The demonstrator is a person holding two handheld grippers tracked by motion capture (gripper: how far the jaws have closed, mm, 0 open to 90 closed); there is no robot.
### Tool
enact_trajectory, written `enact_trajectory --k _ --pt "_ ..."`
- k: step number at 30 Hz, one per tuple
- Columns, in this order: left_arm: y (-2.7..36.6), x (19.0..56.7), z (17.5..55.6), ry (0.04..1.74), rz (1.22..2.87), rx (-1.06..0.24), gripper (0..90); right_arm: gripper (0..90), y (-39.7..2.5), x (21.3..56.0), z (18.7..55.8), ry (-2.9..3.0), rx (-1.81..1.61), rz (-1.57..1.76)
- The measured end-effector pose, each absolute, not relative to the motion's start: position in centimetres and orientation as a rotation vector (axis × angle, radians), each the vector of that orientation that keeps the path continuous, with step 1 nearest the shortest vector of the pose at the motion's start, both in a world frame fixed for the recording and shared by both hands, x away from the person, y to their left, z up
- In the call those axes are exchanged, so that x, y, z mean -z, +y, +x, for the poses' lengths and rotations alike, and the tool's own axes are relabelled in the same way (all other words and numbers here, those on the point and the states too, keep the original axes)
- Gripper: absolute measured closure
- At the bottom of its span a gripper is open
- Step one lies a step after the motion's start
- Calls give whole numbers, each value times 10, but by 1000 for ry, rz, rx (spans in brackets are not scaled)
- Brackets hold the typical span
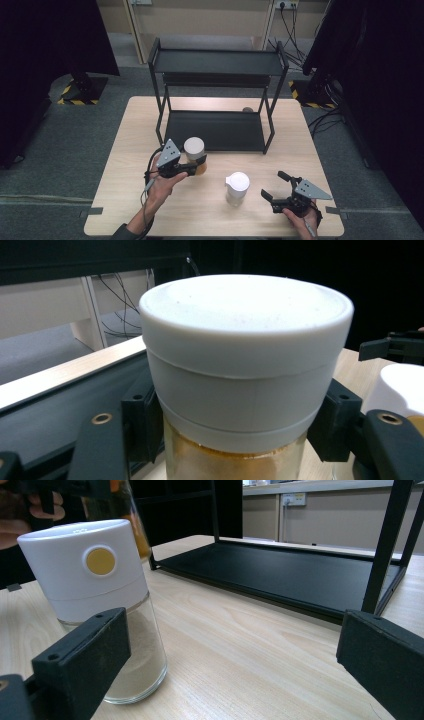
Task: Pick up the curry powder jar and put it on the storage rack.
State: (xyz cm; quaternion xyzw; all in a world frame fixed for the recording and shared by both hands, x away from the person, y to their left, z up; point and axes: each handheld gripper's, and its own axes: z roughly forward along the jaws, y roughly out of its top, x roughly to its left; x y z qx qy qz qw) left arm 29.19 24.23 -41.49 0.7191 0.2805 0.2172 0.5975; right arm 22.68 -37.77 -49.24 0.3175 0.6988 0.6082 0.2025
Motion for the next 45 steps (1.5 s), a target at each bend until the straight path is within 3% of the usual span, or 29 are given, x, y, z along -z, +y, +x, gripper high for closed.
enact_trajectory --k 20,45 --pt "260 367 303 644 1660 -530 355 13 -378 493 227 1949 -1698 891" --pt "269 271 328 612 1666 -551 355 13 -378 493 227 1952 -1702 891"
